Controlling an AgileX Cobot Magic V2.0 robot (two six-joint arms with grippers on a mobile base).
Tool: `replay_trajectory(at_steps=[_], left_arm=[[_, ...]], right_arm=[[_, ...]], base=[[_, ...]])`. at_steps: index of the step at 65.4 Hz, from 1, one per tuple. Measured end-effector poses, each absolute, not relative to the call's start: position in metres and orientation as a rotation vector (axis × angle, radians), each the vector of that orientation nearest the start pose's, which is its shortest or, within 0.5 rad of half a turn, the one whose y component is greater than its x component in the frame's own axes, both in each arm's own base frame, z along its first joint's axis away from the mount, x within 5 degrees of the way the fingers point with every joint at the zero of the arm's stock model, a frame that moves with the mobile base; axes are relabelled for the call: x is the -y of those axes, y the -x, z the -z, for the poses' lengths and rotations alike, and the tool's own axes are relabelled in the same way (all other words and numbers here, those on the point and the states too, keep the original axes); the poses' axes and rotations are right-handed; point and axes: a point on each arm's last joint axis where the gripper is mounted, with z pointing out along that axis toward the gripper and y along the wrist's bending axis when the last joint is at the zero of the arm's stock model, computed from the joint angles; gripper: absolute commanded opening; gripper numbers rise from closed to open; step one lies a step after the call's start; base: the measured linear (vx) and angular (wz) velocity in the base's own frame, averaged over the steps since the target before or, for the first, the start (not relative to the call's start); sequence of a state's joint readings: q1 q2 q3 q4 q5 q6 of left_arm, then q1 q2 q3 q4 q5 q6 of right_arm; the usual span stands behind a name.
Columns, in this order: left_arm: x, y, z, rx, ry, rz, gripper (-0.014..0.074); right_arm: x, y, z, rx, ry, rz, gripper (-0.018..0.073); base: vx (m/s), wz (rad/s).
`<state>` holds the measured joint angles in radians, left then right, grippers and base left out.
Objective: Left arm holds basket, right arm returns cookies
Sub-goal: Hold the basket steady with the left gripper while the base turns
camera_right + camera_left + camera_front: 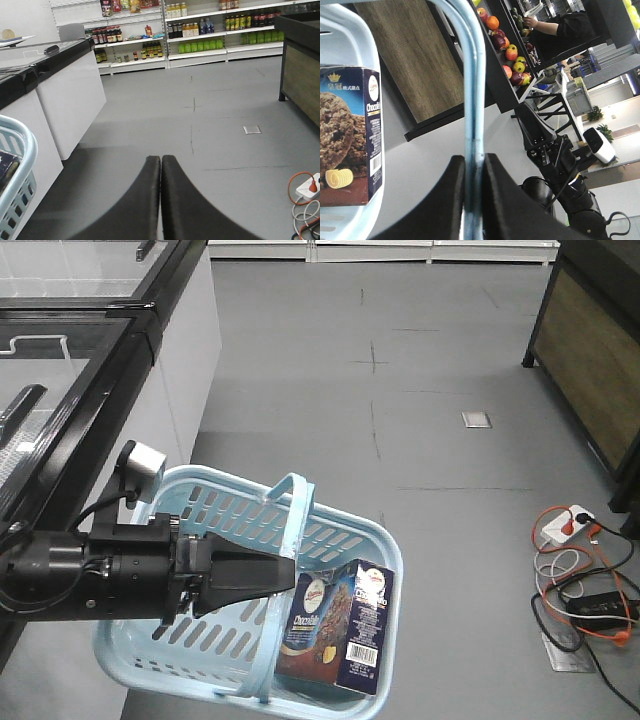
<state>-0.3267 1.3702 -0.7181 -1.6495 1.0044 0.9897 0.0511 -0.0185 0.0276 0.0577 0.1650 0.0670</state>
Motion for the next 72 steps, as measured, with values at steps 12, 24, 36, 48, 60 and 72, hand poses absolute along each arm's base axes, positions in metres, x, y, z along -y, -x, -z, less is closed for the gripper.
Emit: replay_trajectory(at_steps=[12,24,36,48,60,72], left_arm=[[0.1526,-0.2118,-0.2708,-2.171,-0.289,1.637,-0.0008],[0.1526,-0.2117,-0.2706,-2.172,-0.289,1.637,-0.0008],[0.1525,-0.2115,-0.2703,-2.173,-0.288,1.637,-0.0008],[0.1525,-0.2116,-0.2703,-2.173,-0.287,1.637,-0.0008],[0.1525,-0.2116,-0.2703,-2.172,-0.287,1.638,-0.0008],[0.1525,-0.2116,-0.2703,-2.172,-0.287,1.638,-0.0008]], right_arm=[[-0.0037,-0.0557,-0.1899,-1.659,-0.053,-0.141,-0.0008],[-0.0037,-0.0557,-0.1899,-1.659,-0.053,-0.141,-0.0008],[-0.0037,-0.0557,-0.1899,-1.659,-0.053,-0.141,-0.0008],[-0.0037,-0.0557,-0.1899,-1.659,-0.053,-0.141,-0.0008],[-0.0037,-0.0557,-0.1899,-1.659,-0.053,-0.141,-0.0008],[-0.0037,-0.0557,-0.1899,-1.659,-0.053,-0.141,-0.0008]], base=[[0.00,0.00],[0.00,-0.01],[0.01,-0.05],[0.02,-0.07],[0.03,-0.05],[0.04,-0.05]])
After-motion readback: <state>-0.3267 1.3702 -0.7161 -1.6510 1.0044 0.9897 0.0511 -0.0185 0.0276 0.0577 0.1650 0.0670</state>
